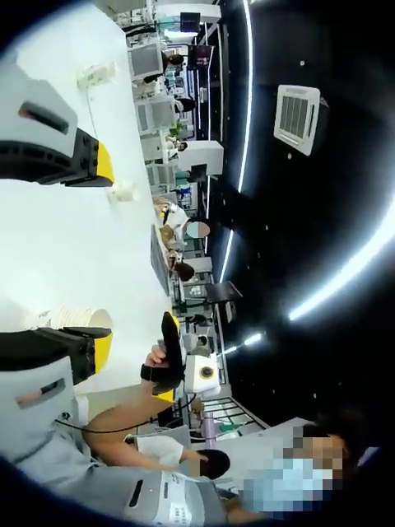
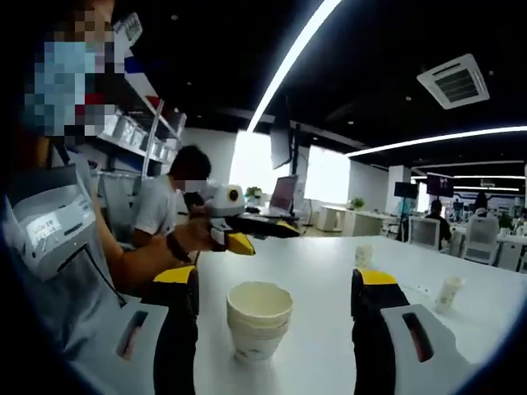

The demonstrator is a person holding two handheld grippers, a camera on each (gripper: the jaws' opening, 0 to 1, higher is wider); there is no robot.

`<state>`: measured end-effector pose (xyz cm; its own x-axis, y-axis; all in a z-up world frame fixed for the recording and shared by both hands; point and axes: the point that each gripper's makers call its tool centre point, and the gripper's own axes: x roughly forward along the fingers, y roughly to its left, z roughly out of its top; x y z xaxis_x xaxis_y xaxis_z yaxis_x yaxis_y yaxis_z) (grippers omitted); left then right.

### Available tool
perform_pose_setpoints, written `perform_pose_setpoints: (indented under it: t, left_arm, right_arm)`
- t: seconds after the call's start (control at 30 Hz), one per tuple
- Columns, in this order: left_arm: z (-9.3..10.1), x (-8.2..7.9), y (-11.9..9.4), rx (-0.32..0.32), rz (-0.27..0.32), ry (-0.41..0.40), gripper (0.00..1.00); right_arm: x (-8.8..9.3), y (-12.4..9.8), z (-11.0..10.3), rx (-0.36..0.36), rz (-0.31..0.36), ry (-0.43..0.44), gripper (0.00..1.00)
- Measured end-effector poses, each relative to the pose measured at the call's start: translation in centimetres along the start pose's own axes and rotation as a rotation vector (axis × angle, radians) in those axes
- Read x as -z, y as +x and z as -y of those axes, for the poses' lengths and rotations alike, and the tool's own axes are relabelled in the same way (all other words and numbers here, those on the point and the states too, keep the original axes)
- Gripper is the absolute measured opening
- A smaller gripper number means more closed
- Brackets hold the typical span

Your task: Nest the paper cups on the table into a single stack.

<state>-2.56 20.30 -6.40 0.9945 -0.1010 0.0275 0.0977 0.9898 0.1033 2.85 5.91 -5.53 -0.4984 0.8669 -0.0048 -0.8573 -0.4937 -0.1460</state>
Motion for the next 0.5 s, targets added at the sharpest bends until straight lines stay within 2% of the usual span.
perform_pose_setpoints:
  t: [0.07,0.2,0.33,0.5]
  left_arm:
    - [-0.5,-0.1,0.0,-0.009,0.0,0.0,0.74]
    - [-2.7,-0.2,-0.2,-0.067,-0.006,0.001,0.74]
    - [-6.0,0.0,-0.3,-0.167,0.006,-0.029,0.74]
    - [-9.4,1.1,0.3,-0.221,-0.017,-0.044,0.74]
  right_arm:
    - [0.6,-0.5,0.1,-0.016,-0.016,0.009,0.8]
    - [1.1,-1.9,1.2,0.023,-0.027,0.022,0.8]
    - [0.6,-3.2,2.0,0.065,-0.013,0.021,0.79]
    - [-0.1,-4.1,1.8,0.074,-0.008,0.006,0.79]
